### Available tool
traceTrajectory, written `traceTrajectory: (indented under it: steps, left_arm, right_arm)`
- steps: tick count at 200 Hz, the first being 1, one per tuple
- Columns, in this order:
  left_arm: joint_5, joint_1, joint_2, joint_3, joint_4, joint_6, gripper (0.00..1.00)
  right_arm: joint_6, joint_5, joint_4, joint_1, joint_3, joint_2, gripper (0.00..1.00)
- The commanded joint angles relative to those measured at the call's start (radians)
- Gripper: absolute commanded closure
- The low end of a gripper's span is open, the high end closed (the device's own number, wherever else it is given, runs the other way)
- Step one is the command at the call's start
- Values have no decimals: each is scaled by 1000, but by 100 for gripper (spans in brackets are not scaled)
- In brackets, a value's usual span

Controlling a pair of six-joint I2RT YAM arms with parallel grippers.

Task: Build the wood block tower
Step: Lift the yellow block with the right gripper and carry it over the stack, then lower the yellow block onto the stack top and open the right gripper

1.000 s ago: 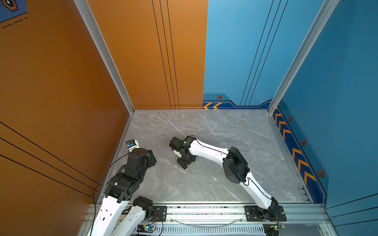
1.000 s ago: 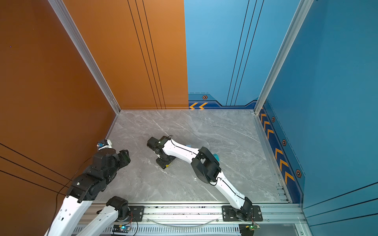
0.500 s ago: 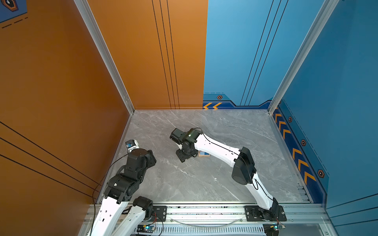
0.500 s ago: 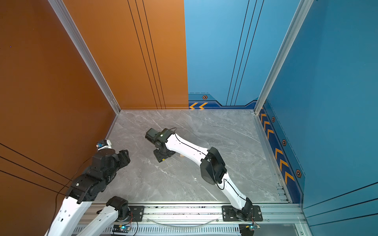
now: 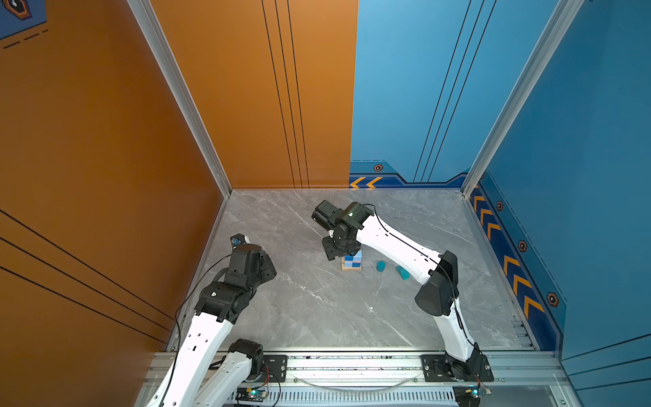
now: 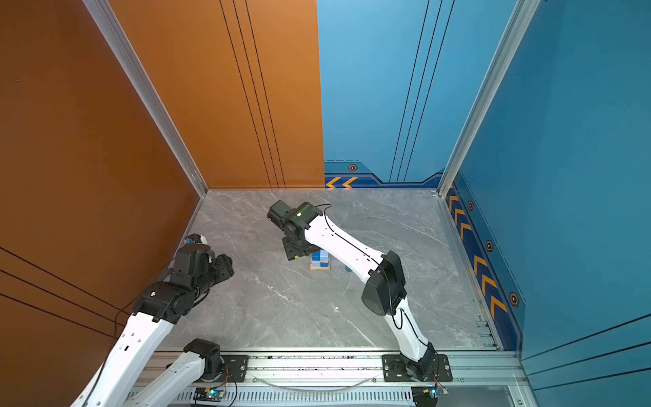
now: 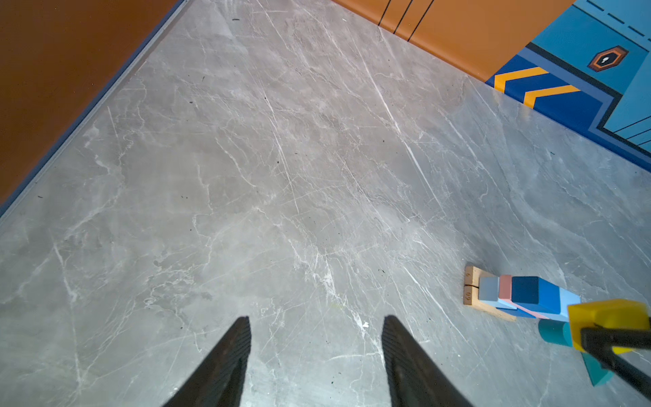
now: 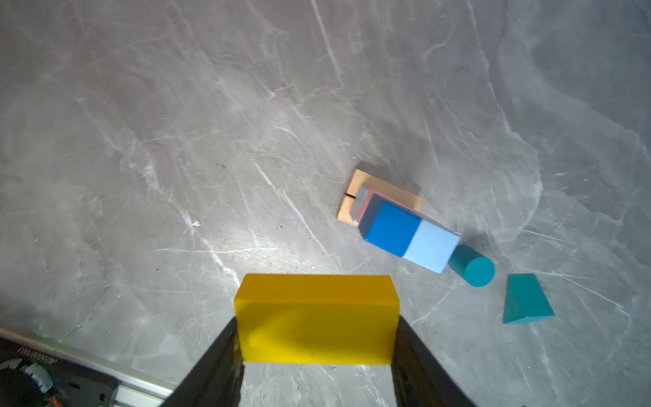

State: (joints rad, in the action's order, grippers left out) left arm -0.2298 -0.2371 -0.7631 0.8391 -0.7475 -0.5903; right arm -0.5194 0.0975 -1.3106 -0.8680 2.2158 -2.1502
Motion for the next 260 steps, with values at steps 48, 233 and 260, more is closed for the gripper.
traceTrajectory:
  steps: [48,233,260]
  left_arm:
    - [68,32,2,-19,46,26,39]
    - [98,44,10,-29,59,25,39]
    - [96,45,11,-31,59,26,39]
  right_arm:
    - [-136,94,-37,57,-50,12,51]
    - [-270,79,111,72,-215,70,51]
    - [-277,76,111,75,-217,67,51]
